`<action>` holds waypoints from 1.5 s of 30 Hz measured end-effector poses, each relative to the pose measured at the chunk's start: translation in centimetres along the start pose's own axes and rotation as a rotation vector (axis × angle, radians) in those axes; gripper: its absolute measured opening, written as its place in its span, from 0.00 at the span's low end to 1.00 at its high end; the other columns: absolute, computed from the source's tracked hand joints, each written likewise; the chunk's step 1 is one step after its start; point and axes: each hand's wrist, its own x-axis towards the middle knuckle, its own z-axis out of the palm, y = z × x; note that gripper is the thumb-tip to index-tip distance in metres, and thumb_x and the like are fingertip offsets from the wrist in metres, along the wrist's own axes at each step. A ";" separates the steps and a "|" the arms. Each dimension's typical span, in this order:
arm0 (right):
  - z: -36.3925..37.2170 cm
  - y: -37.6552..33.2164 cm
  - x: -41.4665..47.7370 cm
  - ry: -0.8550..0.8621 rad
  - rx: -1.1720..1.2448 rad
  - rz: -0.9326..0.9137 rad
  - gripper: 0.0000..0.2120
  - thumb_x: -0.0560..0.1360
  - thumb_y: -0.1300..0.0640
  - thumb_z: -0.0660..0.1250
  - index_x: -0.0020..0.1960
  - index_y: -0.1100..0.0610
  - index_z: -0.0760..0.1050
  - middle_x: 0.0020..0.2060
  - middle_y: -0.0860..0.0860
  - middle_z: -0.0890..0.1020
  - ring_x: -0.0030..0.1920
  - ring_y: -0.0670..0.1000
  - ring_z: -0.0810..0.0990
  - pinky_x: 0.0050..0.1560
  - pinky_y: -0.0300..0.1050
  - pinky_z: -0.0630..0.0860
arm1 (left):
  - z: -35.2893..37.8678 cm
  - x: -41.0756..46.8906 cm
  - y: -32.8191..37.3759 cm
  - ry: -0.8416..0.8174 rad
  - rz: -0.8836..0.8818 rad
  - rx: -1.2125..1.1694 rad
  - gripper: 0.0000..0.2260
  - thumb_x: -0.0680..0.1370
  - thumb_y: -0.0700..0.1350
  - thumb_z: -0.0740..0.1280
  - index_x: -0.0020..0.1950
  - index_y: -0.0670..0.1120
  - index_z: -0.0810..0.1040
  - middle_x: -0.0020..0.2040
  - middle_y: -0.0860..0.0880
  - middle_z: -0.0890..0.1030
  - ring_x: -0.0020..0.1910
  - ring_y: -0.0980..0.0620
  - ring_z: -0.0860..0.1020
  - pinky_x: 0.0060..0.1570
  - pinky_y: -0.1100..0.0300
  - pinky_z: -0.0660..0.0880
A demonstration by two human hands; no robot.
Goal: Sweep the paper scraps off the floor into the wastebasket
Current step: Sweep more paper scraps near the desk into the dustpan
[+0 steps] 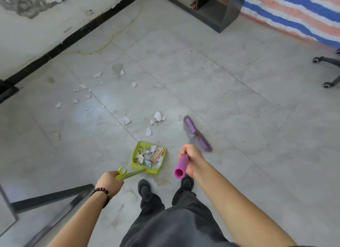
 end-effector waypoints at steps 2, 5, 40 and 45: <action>0.1 -1.3 -0.8 -0.103 0.138 0.078 0.15 0.75 0.67 0.53 0.31 0.56 0.63 0.19 0.47 0.67 0.16 0.43 0.66 0.16 0.33 0.67 | -1.1 1.1 0.4 -0.005 0.010 0.018 0.11 0.73 0.38 0.62 0.51 0.46 0.81 0.26 0.49 0.70 0.24 0.49 0.67 0.25 0.65 0.62; -0.3 -3.1 -2.4 -0.250 0.296 0.140 0.14 0.67 0.70 0.64 0.29 0.57 0.64 0.19 0.47 0.67 0.16 0.42 0.67 0.15 0.33 0.67 | -3.1 2.5 0.2 -0.021 0.022 0.039 0.12 0.73 0.38 0.62 0.53 0.48 0.80 0.29 0.49 0.74 0.25 0.50 0.70 0.24 0.66 0.64; 9.4 1.3 -2.0 -0.082 -0.807 0.246 0.27 0.78 0.68 0.54 0.71 0.45 0.62 0.21 0.45 0.64 0.16 0.41 0.64 0.14 0.30 0.60 | -8.9 6.8 -7.3 0.006 -0.083 -0.128 0.07 0.72 0.38 0.63 0.41 0.45 0.80 0.33 0.47 0.77 0.34 0.45 0.76 0.31 0.63 0.69; 8.6 0.1 -2.0 -0.076 -0.691 0.170 0.23 0.79 0.67 0.55 0.69 0.47 0.65 0.21 0.45 0.62 0.16 0.41 0.63 0.13 0.30 0.59 | -9.0 6.6 -7.3 0.008 -0.096 -0.133 0.05 0.73 0.39 0.64 0.44 0.44 0.79 0.35 0.47 0.78 0.36 0.44 0.77 0.35 0.61 0.72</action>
